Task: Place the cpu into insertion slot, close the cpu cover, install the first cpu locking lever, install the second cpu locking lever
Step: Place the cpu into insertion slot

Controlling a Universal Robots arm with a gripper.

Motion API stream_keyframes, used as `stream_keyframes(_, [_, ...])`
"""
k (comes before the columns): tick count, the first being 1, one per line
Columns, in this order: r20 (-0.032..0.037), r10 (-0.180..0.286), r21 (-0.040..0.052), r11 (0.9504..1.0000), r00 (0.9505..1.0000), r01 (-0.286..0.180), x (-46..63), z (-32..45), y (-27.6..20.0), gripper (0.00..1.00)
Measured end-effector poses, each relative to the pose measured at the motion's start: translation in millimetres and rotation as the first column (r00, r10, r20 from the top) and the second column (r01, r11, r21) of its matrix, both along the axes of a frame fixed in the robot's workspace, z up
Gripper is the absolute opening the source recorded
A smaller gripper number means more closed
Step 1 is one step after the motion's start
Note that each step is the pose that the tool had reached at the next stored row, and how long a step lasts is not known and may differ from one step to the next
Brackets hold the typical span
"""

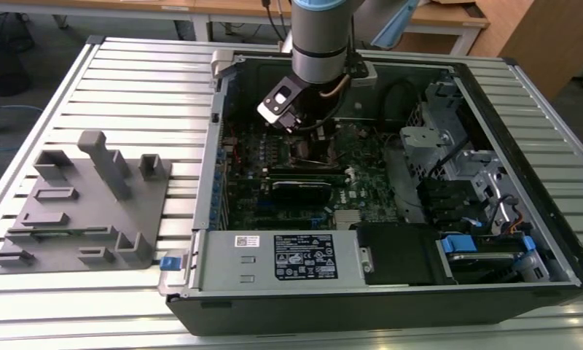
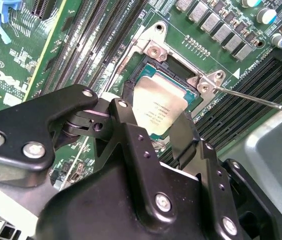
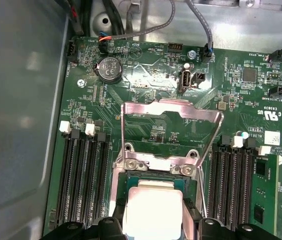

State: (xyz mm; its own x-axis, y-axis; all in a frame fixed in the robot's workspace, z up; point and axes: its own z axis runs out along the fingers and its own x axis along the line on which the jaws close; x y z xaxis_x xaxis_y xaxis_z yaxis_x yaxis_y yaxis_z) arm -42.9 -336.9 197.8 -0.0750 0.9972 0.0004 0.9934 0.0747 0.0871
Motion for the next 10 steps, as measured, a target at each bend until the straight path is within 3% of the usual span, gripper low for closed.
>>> stream_keyframes(10, [-0.0001,0.000,-0.0001,1.0000,1.0000,0.000,0.0,-3.5,0.0,0.53])
